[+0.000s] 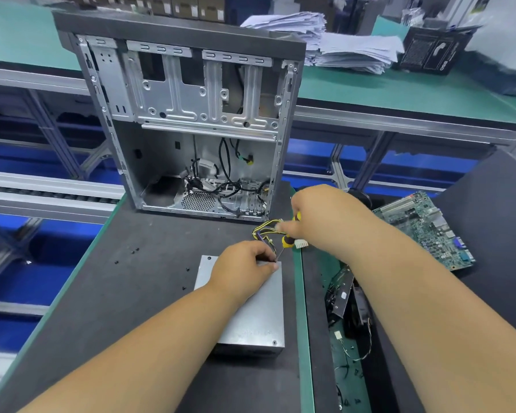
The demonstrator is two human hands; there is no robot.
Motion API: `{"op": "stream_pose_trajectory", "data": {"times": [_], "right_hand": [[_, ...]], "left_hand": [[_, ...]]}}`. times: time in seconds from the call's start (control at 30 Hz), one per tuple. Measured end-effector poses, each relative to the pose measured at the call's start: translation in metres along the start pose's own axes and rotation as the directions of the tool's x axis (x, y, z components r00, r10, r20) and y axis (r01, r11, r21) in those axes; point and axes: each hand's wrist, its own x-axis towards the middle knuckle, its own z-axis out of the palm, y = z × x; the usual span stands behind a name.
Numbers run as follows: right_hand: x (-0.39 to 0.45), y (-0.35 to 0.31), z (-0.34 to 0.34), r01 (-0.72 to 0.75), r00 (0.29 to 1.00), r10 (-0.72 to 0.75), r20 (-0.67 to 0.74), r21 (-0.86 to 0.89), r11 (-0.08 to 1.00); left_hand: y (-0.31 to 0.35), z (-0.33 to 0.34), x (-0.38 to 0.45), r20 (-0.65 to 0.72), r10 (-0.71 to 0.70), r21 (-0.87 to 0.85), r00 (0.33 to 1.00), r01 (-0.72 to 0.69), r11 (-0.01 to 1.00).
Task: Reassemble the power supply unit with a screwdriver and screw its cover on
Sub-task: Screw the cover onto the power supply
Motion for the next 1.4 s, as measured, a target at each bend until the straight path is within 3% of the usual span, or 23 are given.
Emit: {"op": "stream_pose_trajectory", "data": {"times": [0.1,0.17,0.27,0.33,0.4,0.47,0.53,0.6,0.67,0.73,0.8,0.9,0.97,1.03,1.1,1.13,1.23,1.27,1.33,1.4], "right_hand": [[0.01,-0.015,0.003,-0.148,0.987,0.133,-0.093,-0.178,0.973],[0.01,-0.014,0.002,-0.096,0.995,0.094,-0.041,-0.056,0.994],[0.002,-0.005,-0.014,0.075,0.988,-0.1,0.116,0.207,0.975],[-0.001,-0.007,-0.015,0.144,0.987,-0.151,0.062,0.105,0.984],[-0.002,-0.014,-0.007,0.058,0.998,-0.06,-0.027,-0.087,0.995],[-0.002,-0.02,0.001,-0.034,0.996,0.023,-0.089,-0.123,0.992],[-0.003,-0.019,0.001,0.015,1.0,-0.014,-0.022,0.076,0.997],[-0.003,-0.015,-0.009,0.114,0.986,-0.142,0.092,0.26,0.959],[-0.004,-0.014,-0.012,0.167,0.982,-0.18,0.059,0.179,0.969],[-0.004,-0.019,-0.007,0.07,0.995,-0.073,-0.065,-0.052,0.996],[-0.006,-0.022,0.003,-0.034,0.994,0.019,-0.11,-0.137,0.99],[-0.008,-0.017,0.002,0.049,0.999,-0.049,-0.004,0.207,0.977],[-0.008,-0.012,-0.005,0.113,0.99,-0.132,0.049,0.293,0.949],[-0.005,-0.013,-0.004,0.088,0.996,-0.086,-0.021,0.101,0.991],[-0.003,-0.014,0.001,-0.051,0.996,0.042,-0.075,-0.113,0.992],[-0.003,-0.012,0.004,-0.082,0.995,0.073,-0.068,-0.135,0.987],[-0.004,-0.002,-0.002,-0.013,0.997,-0.006,0.082,0.236,0.972],[-0.004,0.0,-0.005,0.026,0.989,-0.066,0.13,0.289,0.957],[-0.005,-0.003,-0.006,0.076,0.991,-0.092,0.094,0.162,0.984],[-0.005,-0.011,-0.001,-0.006,1.0,0.005,-0.027,-0.045,0.999]], "left_hand": [[0.0,0.001,0.0,0.003,0.005,0.007,1.0,-0.005,1.0],[0.0,0.0,0.0,0.001,0.009,0.011,1.0,-0.009,1.0],[-0.002,0.001,0.001,0.002,0.012,0.01,1.0,-0.012,1.0],[-0.002,0.001,0.001,0.001,0.017,0.009,1.0,-0.017,1.0],[-0.003,0.001,0.002,0.0,0.02,0.011,1.0,-0.02,1.0],[-0.003,0.002,0.002,0.002,0.019,-0.002,1.0,-0.019,1.0],[-0.003,0.002,0.001,-0.002,0.012,-0.02,1.0,-0.012,1.0],[-0.002,0.002,0.001,-0.009,0.009,-0.01,1.0,-0.009,1.0],[-0.002,0.002,0.001,-0.012,0.01,0.003,1.0,-0.01,1.0],[-0.001,0.001,0.001,-0.009,0.013,0.01,1.0,-0.012,1.0],[-0.001,0.001,0.001,-0.001,0.012,0.007,1.0,-0.012,1.0],[-0.001,0.001,0.001,-0.002,0.002,-0.01,1.0,-0.002,1.0],[-0.001,0.001,0.001,-0.006,0.005,-0.002,1.0,-0.005,1.0],[-0.001,0.002,0.001,-0.003,0.01,0.009,1.0,-0.01,1.0],[-0.002,0.002,0.002,-0.001,0.017,0.01,1.0,-0.017,1.0],[-0.002,0.002,0.002,-0.001,0.018,0.009,1.0,-0.018,1.0],[-0.003,0.002,0.002,-0.001,0.015,0.002,1.0,-0.015,1.0],[-0.004,0.003,0.002,-0.003,0.015,0.0,1.0,-0.015,1.0],[-0.003,0.003,0.002,-0.006,0.018,0.005,1.0,-0.018,1.0],[-0.004,0.003,0.002,-0.003,0.023,0.005,1.0,-0.023,1.0]]}}
